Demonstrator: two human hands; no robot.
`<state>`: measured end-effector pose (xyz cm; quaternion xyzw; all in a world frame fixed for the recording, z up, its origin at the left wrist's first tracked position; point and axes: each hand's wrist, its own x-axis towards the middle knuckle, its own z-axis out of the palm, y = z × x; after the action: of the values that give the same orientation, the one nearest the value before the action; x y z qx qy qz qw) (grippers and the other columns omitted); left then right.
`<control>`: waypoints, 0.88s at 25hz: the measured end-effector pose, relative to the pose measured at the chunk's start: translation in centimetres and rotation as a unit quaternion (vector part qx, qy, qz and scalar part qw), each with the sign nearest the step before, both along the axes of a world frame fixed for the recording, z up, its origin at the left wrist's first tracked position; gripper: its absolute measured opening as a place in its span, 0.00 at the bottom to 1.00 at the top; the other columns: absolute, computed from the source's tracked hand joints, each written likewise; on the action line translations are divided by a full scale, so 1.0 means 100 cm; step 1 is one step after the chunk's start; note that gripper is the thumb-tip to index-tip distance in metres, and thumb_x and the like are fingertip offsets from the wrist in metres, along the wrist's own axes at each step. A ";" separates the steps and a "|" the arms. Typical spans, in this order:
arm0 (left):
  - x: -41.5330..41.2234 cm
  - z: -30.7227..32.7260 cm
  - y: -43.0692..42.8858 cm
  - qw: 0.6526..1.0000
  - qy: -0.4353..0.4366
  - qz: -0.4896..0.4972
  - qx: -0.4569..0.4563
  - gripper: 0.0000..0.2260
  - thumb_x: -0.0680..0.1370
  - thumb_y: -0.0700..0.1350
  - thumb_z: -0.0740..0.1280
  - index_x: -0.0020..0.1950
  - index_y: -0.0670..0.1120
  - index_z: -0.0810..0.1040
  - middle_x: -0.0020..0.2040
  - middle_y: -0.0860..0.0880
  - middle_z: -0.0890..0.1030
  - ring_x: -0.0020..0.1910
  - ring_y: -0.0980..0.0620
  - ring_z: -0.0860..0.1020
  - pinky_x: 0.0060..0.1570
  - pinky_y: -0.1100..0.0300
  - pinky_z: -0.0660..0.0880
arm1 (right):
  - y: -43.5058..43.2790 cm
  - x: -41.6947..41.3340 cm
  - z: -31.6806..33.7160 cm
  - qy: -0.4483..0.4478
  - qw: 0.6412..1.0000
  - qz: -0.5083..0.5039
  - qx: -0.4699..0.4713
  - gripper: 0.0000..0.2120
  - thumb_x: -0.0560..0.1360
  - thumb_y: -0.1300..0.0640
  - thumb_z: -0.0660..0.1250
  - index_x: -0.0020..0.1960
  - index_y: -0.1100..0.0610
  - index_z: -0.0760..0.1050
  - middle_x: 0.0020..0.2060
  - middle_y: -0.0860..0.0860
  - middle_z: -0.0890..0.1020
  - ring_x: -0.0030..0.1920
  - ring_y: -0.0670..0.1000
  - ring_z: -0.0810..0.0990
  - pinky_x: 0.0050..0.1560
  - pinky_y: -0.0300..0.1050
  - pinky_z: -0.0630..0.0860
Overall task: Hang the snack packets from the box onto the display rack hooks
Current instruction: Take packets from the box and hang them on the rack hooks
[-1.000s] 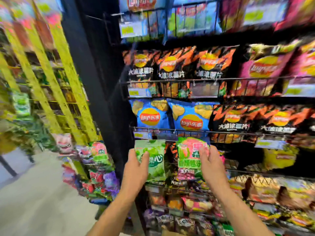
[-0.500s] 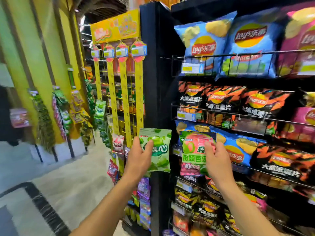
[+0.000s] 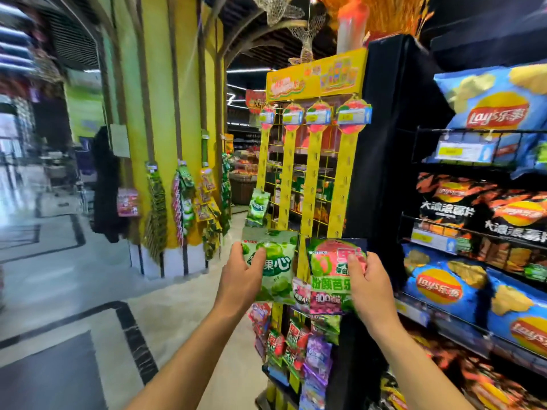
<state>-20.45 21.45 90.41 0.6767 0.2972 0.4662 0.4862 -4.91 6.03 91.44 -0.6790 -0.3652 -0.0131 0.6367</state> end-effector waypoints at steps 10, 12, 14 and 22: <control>-0.066 -0.003 0.153 1.000 -0.011 -0.026 0.001 0.04 0.85 0.50 0.64 0.57 0.51 0.73 0.52 0.48 0.84 0.49 0.51 0.86 0.45 0.44 0.86 | 0.148 -0.076 -0.007 0.007 0.999 -0.025 -0.040 0.15 0.84 0.51 0.59 0.41 0.56 0.64 0.33 0.49 0.65 0.30 0.47 0.62 0.32 0.45 0.61; -0.067 -0.007 0.177 0.999 -0.010 -0.042 -0.010 0.03 0.85 0.50 0.64 0.57 0.53 0.73 0.53 0.49 0.85 0.50 0.50 0.86 0.45 0.43 0.86 | 0.167 -0.081 -0.010 0.016 0.998 -0.034 -0.047 0.15 0.84 0.51 0.59 0.41 0.56 0.64 0.32 0.49 0.65 0.30 0.47 0.62 0.31 0.43 0.61; -0.062 -0.011 0.194 0.999 -0.007 -0.052 -0.016 0.04 0.85 0.49 0.64 0.58 0.50 0.73 0.53 0.49 0.84 0.48 0.55 0.86 0.44 0.48 0.86 | 0.180 -0.080 -0.012 0.022 0.997 -0.044 -0.054 0.15 0.84 0.52 0.59 0.41 0.55 0.64 0.32 0.48 0.65 0.30 0.47 0.62 0.31 0.42 0.60; 0.011 -0.027 0.237 0.994 0.007 -0.105 -0.021 0.04 0.85 0.47 0.64 0.54 0.48 0.73 0.49 0.49 0.83 0.45 0.58 0.83 0.38 0.59 0.82 | 0.215 -0.026 -0.038 0.044 0.990 -0.112 -0.068 0.13 0.85 0.49 0.58 0.47 0.56 0.69 0.36 0.52 0.71 0.35 0.48 0.69 0.35 0.47 0.66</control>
<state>-19.31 45.10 87.69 0.6969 0.2373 0.4016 0.5447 -7.47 27.49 87.61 -0.7574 -0.2580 -0.0297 0.5991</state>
